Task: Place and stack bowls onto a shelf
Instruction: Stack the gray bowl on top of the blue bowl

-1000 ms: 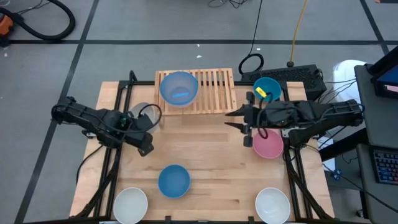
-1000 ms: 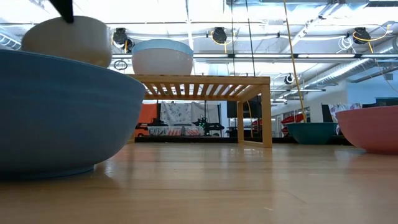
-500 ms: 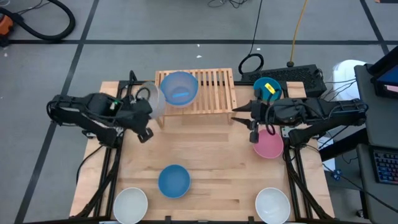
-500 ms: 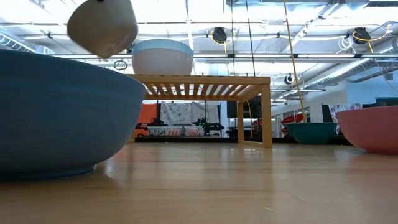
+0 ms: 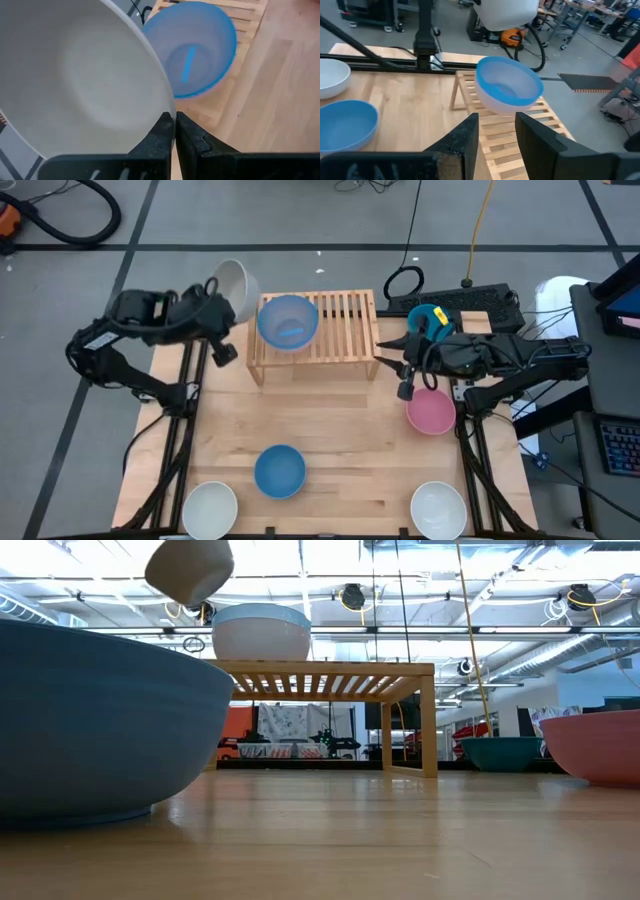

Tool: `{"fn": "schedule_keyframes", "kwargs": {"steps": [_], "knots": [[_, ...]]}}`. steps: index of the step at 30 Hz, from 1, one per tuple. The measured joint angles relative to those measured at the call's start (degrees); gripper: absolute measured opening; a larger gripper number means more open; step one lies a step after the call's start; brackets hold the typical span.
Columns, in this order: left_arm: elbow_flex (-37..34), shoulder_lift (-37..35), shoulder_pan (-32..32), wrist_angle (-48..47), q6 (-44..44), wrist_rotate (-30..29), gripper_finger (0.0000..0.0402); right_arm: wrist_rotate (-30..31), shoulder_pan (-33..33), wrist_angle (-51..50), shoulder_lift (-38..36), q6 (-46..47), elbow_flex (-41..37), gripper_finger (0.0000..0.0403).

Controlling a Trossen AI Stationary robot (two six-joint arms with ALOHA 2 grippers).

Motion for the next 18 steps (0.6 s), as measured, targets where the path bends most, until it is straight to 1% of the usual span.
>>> {"fn": "schedule_keyframes", "kwargs": {"steps": [4, 8, 15, 18], "knots": [[1.3, 2.0, 5.4, 0.0, 5.4, 4.0, 0.0008, 2.2, 0.0, 0.0, -0.1, 0.0, 0.0, 0.0121], [3.6, 5.7, 8.8, 0.0, 8.8, 6.5, 0.0008, 5.4, 0.1, -0.2, -0.4, -1.2, 0.0, 0.0121], [9.5, 13.4, 10.8, 0.1, 11.9, 10.2, 0.0008, 5.9, 0.0, -0.7, -2.3, -5.4, 0.0, 0.0121], [12.4, 16.5, 10.8, 0.0, 13.5, 10.3, 0.0008, 5.9, 0.0, -2.3, -3.5, -6.4, 0.0, 0.0121]]}}
